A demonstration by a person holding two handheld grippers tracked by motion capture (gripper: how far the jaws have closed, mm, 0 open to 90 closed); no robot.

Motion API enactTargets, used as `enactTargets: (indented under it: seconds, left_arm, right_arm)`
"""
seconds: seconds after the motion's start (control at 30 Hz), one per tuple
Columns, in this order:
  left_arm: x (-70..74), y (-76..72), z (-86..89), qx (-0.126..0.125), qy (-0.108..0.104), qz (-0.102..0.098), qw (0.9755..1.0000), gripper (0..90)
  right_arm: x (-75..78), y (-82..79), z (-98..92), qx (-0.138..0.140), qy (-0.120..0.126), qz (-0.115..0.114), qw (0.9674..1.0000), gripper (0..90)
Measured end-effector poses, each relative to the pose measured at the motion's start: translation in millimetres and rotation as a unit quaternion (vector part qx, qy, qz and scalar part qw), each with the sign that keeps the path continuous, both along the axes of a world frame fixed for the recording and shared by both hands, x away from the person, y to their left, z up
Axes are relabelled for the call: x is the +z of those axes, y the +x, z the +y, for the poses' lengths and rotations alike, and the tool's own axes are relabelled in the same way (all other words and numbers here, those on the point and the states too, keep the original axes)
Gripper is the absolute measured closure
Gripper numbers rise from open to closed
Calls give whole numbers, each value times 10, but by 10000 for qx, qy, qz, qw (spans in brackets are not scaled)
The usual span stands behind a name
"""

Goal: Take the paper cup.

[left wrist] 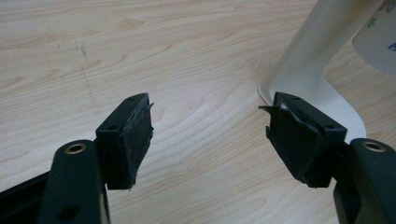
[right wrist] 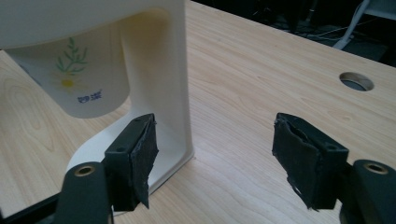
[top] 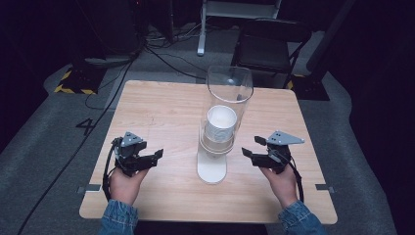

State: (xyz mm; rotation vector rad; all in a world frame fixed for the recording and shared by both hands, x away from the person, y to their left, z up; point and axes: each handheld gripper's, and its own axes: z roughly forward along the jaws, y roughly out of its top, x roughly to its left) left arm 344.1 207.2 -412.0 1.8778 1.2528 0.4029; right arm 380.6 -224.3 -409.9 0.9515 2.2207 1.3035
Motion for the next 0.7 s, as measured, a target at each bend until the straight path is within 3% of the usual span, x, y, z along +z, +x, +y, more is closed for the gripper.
enactTargets:
  seconds: [0.3, 0.7]
  left_arm:
    - [-7, 9, -20, -33, 33, 9, 10000, 309]
    - [-47, 24, -50, -92, 42, 96, 9999, 309]
  right_arm:
    - [-45, -5, 154, 273, 6, 124, 9996, 303]
    - [-120, -42, 484, 967, 129, 205, 9950, 260]
